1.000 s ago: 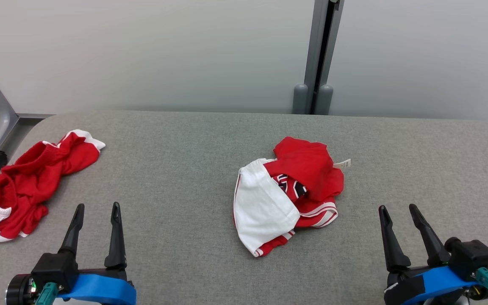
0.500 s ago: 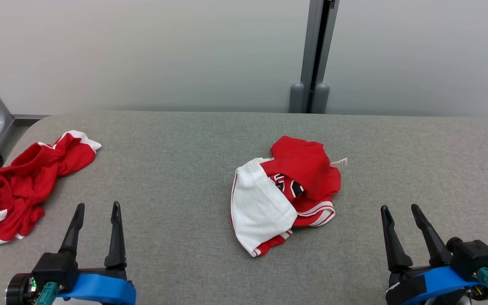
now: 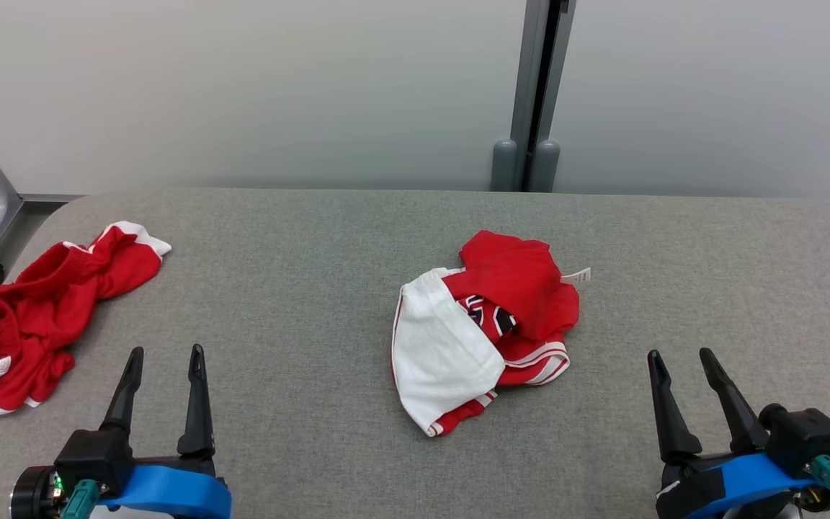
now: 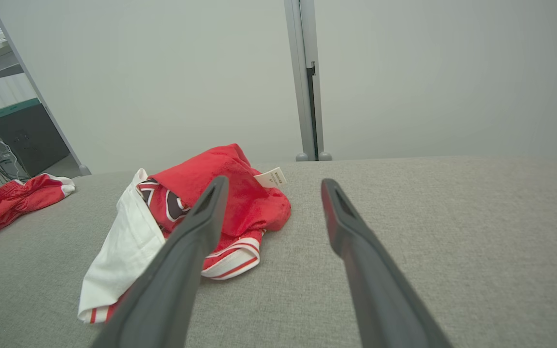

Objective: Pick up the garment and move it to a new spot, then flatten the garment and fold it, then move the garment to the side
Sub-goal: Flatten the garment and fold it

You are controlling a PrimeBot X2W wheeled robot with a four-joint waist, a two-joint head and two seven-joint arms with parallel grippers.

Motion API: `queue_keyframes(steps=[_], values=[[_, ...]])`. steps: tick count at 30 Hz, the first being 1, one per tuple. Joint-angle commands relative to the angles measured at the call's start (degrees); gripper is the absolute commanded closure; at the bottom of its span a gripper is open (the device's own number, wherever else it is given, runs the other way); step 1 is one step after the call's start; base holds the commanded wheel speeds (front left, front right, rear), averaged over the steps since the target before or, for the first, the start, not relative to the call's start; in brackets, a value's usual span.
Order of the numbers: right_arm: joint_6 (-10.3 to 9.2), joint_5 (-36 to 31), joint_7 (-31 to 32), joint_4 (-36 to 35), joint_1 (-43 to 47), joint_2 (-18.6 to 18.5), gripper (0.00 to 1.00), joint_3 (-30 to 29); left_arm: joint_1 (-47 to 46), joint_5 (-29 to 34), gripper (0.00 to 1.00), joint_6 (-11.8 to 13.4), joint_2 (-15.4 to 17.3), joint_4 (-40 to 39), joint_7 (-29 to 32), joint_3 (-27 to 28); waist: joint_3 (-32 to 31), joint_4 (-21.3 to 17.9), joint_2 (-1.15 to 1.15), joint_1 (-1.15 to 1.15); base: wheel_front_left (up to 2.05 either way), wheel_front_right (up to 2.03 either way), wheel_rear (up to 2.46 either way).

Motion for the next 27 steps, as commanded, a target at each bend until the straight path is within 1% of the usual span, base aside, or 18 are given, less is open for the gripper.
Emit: queue_keyframes(steps=[1, 20, 23, 27], values=[[0.03, -0.3, -0.1, 0.1, 0.4, -0.2, 0.0, -0.1, -0.8, 0.4, 0.0, -0.3, 0.0, 0.1, -0.2, 0.2, 0.0, 0.0, 0.0, 0.0, 0.0, 0.0, 0.0], [0.03, 0.2, -0.3, 0.7, 0.0, -0.2, 0.0, 0.2, -0.9, 1.5, 0.0, -1.2, -0.8, 0.8, -0.2, 1.3, -0.3, -0.4, 0.0, 0.0, 0.0, 0.0, 0.0], [0.03, 0.2, -0.2, 0.7, -0.1, -0.2, 0.0, 0.3, -1.5, 1.7, 0.0, -1.5, -1.2, 0.9, -0.2, 0.6, -0.1, -0.6, 0.0, 0.0, 0.0, 0.0, 0.0], [0.03, 0.1, -0.3, 0.5, -0.2, -0.2, 0.0, 0.4, -3.3, 2.5, 0.0, -2.6, -1.7, 0.9, -0.2, -0.9, 0.4, -0.9, 0.0, 0.0, 0.0, 0.0, 0.0]])
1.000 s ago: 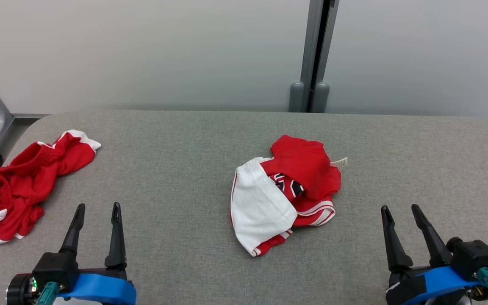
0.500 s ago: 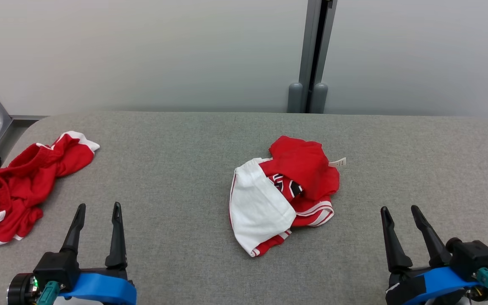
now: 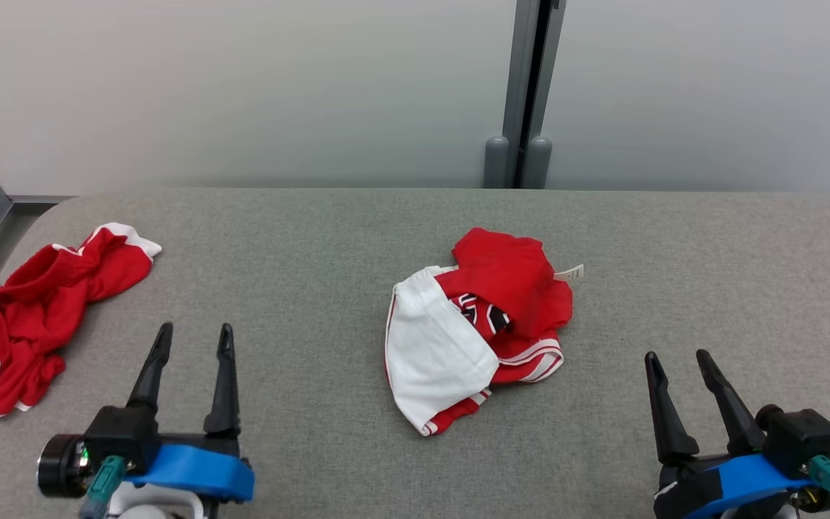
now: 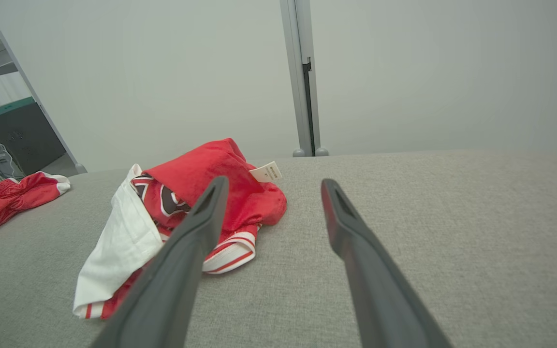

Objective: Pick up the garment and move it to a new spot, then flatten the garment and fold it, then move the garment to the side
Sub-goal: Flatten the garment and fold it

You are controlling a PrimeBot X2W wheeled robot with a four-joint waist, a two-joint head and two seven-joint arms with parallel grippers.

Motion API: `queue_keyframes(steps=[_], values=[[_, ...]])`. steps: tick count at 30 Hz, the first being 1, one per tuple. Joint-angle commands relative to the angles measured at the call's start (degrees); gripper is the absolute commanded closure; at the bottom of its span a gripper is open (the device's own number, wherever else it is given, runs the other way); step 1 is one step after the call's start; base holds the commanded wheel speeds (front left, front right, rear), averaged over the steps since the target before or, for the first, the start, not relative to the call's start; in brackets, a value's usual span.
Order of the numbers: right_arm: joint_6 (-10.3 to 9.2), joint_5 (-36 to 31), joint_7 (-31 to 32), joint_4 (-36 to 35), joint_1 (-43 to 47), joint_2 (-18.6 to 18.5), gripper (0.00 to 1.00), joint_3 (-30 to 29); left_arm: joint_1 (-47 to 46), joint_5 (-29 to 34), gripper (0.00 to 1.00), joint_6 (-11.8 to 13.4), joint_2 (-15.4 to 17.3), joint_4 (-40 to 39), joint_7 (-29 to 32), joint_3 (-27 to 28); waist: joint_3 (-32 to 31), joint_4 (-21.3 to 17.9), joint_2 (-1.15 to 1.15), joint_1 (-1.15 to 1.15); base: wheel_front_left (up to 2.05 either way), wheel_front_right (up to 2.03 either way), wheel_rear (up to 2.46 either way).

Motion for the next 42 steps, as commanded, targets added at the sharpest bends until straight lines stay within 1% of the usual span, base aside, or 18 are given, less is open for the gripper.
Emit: queue_keyframes(steps=[1, 9, 17, 24, 30, 37, 42], values=[[0.03, -0.1, 0.0, -0.1, -0.3, -0.2, 0.0, 0.1, -2.2, 0.7, 0.0, -0.8, -0.4, 0.2, -0.2, -0.8, 0.3, -0.1, 0.0, -0.01, 0.0, 0.0, 0.0], [0.03, -0.2, -0.2, -0.3, -1.4, -0.2, 0.0, 0.4, -9.8, 1.2, 0.0, -3.1, -2.6, 2.2, 1.3, -5.1, 2.7, -1.4, 0.0, -0.01, 0.0, 0.0, 0.0], [0.03, -0.3, -0.7, 0.0, -2.7, -0.2, 0.0, 0.4, -14.4, 1.0, 0.0, -5.3, -4.2, 7.7, 4.0, -9.6, 5.1, -3.6, 0.0, -0.01, 0.0, 0.0, 0.0], [0.03, -0.2, -1.3, 0.5, -4.1, -0.2, 0.0, 0.5, -16.2, 0.2, 0.0, -6.3, -5.2, 15.6, 4.5, -12.4, 7.7, -5.6, 0.0, -0.01, 0.0, 0.0, 0.0], [0.03, 0.1, -2.0, 1.0, -5.2, -0.2, 0.0, 0.2, -17.3, -0.4, 0.0, -6.8, -5.6, 23.5, 4.4, -14.6, 9.6, -6.5, 0.0, -0.01, 0.0, 0.0, 0.0], [0.03, 0.4, -2.6, 1.8, -6.4, -0.2, 0.0, 0.7, -18.4, -0.3, 0.0, -7.0, -5.8, 30.7, 3.7, -16.4, 10.2, -7.7, 0.0, -0.01, 0.0, 0.0, 0.0], [0.03, 0.7, -3.0, 2.4, -6.8, -0.2, 0.0, 0.9, -19.4, -1.8, 0.0, -7.3, -6.5, 35.4, 3.5, -17.8, 10.4, -9.0, 0.0, -0.01, 0.0, 0.0, 0.0]])
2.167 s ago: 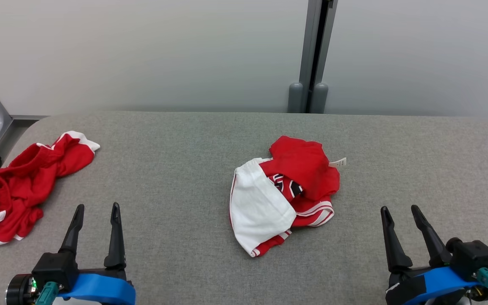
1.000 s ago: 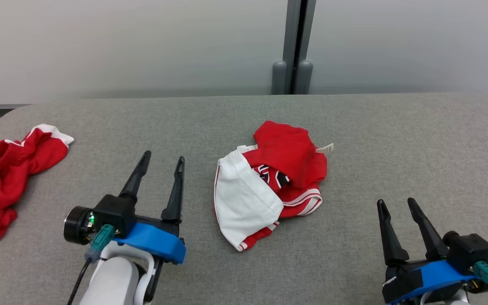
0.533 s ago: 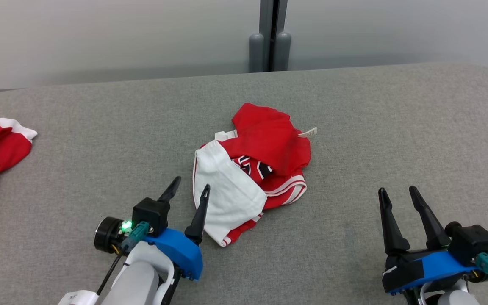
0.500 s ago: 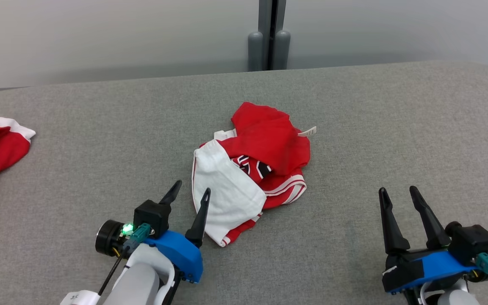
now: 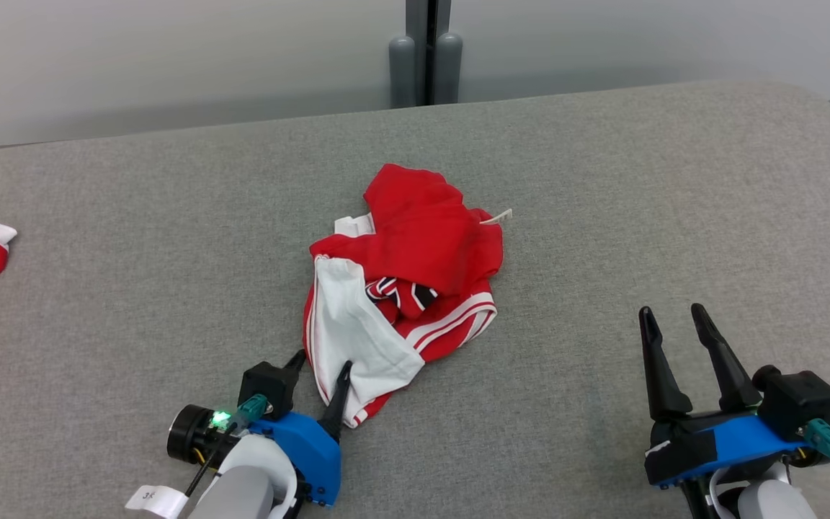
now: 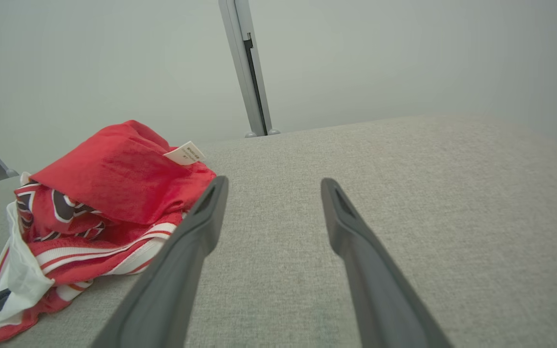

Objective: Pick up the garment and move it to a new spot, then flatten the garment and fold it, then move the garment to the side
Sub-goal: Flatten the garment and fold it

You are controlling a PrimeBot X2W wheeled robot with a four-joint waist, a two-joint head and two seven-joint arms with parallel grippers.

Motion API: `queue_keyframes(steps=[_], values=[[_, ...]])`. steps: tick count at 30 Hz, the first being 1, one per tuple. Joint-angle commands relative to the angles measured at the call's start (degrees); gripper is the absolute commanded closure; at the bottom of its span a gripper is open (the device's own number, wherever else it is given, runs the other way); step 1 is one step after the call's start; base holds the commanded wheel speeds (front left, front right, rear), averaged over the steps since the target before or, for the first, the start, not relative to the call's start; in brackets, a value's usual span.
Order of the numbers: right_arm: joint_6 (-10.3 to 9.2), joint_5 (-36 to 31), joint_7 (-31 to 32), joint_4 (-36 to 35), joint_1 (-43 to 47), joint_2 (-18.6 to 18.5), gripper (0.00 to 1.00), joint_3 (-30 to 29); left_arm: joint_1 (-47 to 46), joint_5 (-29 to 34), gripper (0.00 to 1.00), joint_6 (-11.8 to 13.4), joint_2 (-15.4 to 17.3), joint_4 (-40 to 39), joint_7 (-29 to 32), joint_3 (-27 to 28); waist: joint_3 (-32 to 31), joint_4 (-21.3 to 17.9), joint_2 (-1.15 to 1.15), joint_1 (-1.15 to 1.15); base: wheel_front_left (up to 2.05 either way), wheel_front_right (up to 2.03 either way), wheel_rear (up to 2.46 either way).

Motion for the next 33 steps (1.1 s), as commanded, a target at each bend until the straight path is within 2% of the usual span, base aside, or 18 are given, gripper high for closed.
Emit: queue_keyframes(steps=[1, 2, 3, 4, 7, 13, 18, 21, 26, 29, 33], values=[[0.03, 0.2, -0.5, 0.3, -0.6, -0.2, 0.0, 0.0, -0.7, -0.7, 0.0, -0.3, -0.1, 1.4, 0.1, -0.5, -0.1, -0.4, 0.0, 0.0, 0.0, 0.0, 0.0], [0.03, 0.2, -0.5, 0.4, -0.5, -0.2, 0.0, -0.1, -0.9, -0.8, 0.53, -0.4, -0.2, 2.4, 0.0, -0.8, -0.3, -0.5, 0.0, 0.0, 0.0, 0.0, 0.0], [0.03, 0.2, -0.6, 0.4, -0.5, -0.2, 0.0, -0.2, -1.1, -1.2, 0.82, -0.4, -0.4, 3.1, -0.1, -0.9, -0.3, -0.6, 0.0, 0.0, 0.0, 0.0, 0.0], [0.03, 0.1, -0.6, 0.5, -0.4, -0.2, 0.0, -0.3, -1.2, -1.5, 1.0, -0.4, -0.5, 3.7, -0.3, -1.0, -0.5, -0.7, 0.0, 0.0, 0.0, 0.0, 0.0], [0.03, -0.1, -0.5, 0.6, 0.0, -0.2, 0.0, -0.8, -2.5, -2.8, 1.0, -0.3, -0.4, 4.1, -1.7, -0.3, -0.9, -0.5, 0.0, 0.0, 0.0, 0.0, 0.0], [0.03, 0.3, -0.6, 1.0, 0.7, -0.2, 0.0, -1.1, -4.3, -4.5, 1.0, 0.2, 2.7, 1.9, -3.3, 2.8, -2.4, 1.1, 0.0, 0.0, 0.0, 0.0, 0.0], [0.03, 0.7, -0.8, 1.4, 1.4, -0.2, 0.0, -0.8, -4.9, -5.2, 1.0, 2.1, 7.3, -3.4, -3.6, 7.1, -3.6, 2.5, 0.0, 0.0, 0.0, 0.0, 0.0], [0.03, 0.9, -0.9, 1.6, 1.8, -0.2, 0.0, -0.8, -3.6, -4.6, 1.0, 4.2, 11.8, -9.5, -3.6, 10.3, -4.3, 3.3, 0.0, 0.0, 0.0, 0.0, 0.0], [0.03, 0.9, -0.9, 1.8, 2.3, -0.2, 0.0, -1.1, -1.7, -3.6, 1.0, 6.2, 16.6, -16.6, -3.2, 12.3, -4.7, 4.1, 0.0, 0.0, 0.0, 0.0, 0.0], [0.03, 1.0, -0.9, 2.0, 2.5, -0.2, 0.0, -1.0, 0.8, -3.3, 1.0, 6.7, 17.2, -20.7, -1.7, 11.6, -4.7, 4.6, 0.0, 0.0, 0.0, 0.0, 0.0], [0.03, 1.2, -1.0, 2.2, 2.1, -0.2, 0.0, -0.8, 5.4, -4.0, 1.0, 7.0, 15.9, -23.9, -0.1, 9.8, -4.7, 5.3, 0.0, 0.0, 0.0, 0.0, 0.0]])
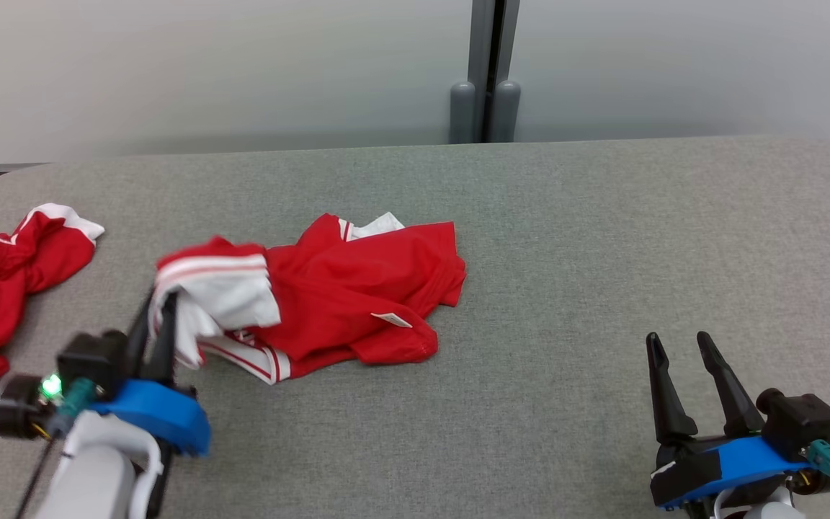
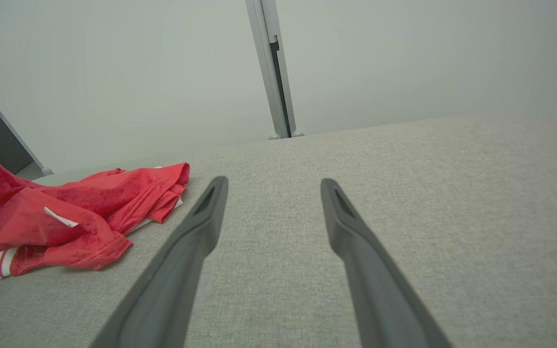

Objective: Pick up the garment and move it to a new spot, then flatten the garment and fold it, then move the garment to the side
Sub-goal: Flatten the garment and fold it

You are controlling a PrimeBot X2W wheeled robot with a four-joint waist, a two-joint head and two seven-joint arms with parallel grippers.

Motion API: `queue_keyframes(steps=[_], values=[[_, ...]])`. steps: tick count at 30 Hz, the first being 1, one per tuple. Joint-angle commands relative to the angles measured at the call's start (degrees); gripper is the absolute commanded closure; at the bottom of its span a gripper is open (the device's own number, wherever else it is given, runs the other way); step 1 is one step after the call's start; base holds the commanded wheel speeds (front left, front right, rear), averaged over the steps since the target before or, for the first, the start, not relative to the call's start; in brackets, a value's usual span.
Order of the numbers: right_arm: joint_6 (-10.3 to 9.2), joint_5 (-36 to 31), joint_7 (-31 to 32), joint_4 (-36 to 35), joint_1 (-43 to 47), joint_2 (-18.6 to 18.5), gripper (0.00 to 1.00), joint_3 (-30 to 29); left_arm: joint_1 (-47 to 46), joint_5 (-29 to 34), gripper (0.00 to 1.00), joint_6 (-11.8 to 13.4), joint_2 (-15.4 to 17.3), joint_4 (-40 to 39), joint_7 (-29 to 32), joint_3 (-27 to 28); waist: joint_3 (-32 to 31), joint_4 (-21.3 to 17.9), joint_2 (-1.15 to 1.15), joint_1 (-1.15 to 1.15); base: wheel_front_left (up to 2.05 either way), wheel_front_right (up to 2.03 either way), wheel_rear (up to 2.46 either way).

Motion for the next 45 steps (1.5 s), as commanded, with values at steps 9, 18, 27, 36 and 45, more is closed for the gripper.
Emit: queue_keyframes(steps=[9, 18, 27, 36, 45], values=[[0.03, 0.0, -0.2, 0.7, -0.2, -0.2, 0.0, 0.2, 12.7, -1.2, 1.0, -0.3, -5.1, -0.9, 0.7, -5.9, -0.9, 2.0, 0.0, 0.0, 0.0, 0.0, 0.0], [0.02, -0.2, 0.3, 1.3, 1.4, -0.2, 0.0, 0.2, 16.5, -1.0, 0.0, 0.5, -6.5, -6.3, -2.9, -5.1, -3.5, 4.5, 0.0, 0.0, 0.0, 0.0, 0.0], [0.03, 0.2, 0.7, 1.3, 2.1, -0.2, 0.0, 0.7, 17.6, -1.1, 0.0, 2.8, -5.7, -17.0, -3.3, 0.0, -5.4, 4.4, 0.0, 0.0, 0.0, 0.0, 0.0], [0.03, 0.0, 0.8, 1.0, 2.5, -0.2, 0.0, 0.3, 19.4, -0.9, 0.0, 6.0, -5.4, -21.0, -3.4, 8.8, -5.3, 3.4, 0.0, 0.0, 0.0, 0.0, 0.0], [0.03, -0.2, 0.9, 1.1, 2.1, -0.2, 0.0, 0.1, 20.2, 1.0, 0.0, 4.5, -6.3, -18.3, -3.4, 11.6, -4.1, 3.1, 0.0, 0.0, 0.0, 0.0, 0.0]])
